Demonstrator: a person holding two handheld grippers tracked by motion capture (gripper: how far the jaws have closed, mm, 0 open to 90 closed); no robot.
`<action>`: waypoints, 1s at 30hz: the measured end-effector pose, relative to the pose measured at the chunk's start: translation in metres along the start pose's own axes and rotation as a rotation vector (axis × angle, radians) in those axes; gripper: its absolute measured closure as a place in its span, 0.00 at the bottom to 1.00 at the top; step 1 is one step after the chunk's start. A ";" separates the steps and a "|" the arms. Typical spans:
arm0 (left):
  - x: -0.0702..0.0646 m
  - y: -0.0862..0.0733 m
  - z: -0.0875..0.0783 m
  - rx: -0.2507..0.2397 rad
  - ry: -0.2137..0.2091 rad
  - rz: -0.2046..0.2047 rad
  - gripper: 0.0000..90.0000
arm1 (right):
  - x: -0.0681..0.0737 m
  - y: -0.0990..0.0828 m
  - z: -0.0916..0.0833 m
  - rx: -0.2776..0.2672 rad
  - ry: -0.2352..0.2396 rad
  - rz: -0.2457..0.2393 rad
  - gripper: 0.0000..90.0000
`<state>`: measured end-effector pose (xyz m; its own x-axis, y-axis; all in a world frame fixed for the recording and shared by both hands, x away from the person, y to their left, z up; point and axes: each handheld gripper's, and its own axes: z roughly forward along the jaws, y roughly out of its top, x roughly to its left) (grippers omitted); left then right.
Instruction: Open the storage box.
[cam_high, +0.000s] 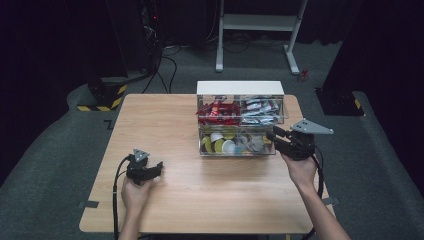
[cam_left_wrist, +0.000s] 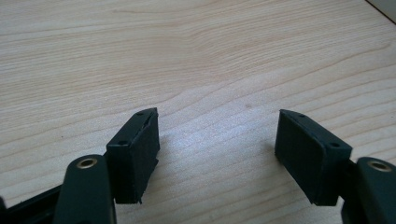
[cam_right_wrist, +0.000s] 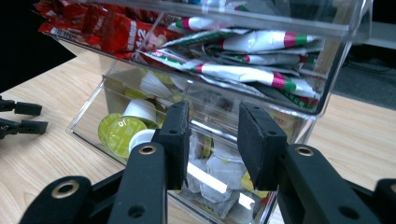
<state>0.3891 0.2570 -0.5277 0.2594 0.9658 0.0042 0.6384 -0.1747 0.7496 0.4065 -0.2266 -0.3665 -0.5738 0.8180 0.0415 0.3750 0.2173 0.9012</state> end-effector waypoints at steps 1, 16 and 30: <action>0.000 0.000 0.000 0.000 0.000 0.000 0.35 | 0.000 0.001 -0.001 -0.005 0.002 -0.002 0.71; 0.000 0.000 0.000 -0.001 -0.001 -0.002 0.35 | -0.002 0.026 0.006 -0.008 -0.006 -0.015 0.62; 0.001 0.000 0.000 0.001 -0.006 -0.004 0.35 | -0.003 0.030 0.021 0.011 -0.042 -0.020 0.62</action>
<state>0.3891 0.2576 -0.5276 0.2609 0.9654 -0.0029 0.6401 -0.1707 0.7491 0.4344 -0.2112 -0.3482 -0.5502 0.8350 0.0051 0.3717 0.2394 0.8970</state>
